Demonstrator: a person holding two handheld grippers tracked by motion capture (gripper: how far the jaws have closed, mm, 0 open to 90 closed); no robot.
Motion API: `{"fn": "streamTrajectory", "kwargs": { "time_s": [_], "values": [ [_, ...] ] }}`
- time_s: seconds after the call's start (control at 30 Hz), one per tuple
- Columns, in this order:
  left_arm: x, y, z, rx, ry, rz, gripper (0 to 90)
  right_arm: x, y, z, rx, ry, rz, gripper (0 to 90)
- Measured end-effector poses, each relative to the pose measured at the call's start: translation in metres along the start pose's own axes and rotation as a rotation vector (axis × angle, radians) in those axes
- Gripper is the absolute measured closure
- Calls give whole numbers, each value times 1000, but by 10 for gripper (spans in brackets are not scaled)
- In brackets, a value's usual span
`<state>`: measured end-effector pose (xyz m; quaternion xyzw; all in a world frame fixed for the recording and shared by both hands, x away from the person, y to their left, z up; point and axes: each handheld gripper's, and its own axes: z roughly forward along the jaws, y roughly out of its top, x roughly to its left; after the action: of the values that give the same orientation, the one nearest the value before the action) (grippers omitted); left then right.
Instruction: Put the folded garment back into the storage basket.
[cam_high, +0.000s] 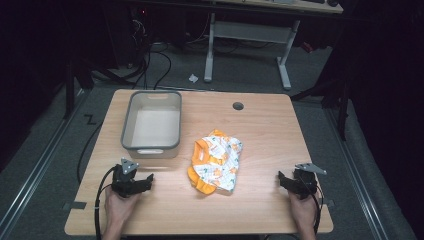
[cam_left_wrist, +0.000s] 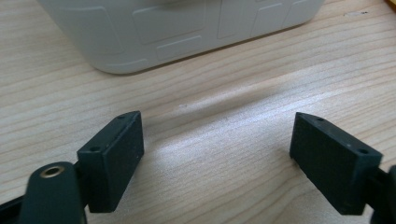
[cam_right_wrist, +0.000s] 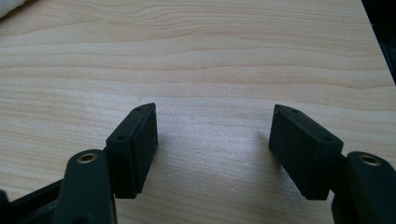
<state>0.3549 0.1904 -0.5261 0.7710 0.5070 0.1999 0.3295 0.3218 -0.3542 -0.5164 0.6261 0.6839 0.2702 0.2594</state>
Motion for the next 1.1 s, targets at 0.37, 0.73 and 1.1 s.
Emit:
{"fn": "streamTrajectory", "kwargs": {
  "time_s": [0.37,0.73,1.1],
  "values": [
    [-11,7,-10,-20,-57,5,215,0,0,0,-1,-1,0,332],
    [-35,20,-15,-4,-109,61,222,0,0,0,-1,-1,-1,331],
    [-64,34,-16,-2,-197,84,243,0,0,0,-2,2,-7,327]
  ]
}}
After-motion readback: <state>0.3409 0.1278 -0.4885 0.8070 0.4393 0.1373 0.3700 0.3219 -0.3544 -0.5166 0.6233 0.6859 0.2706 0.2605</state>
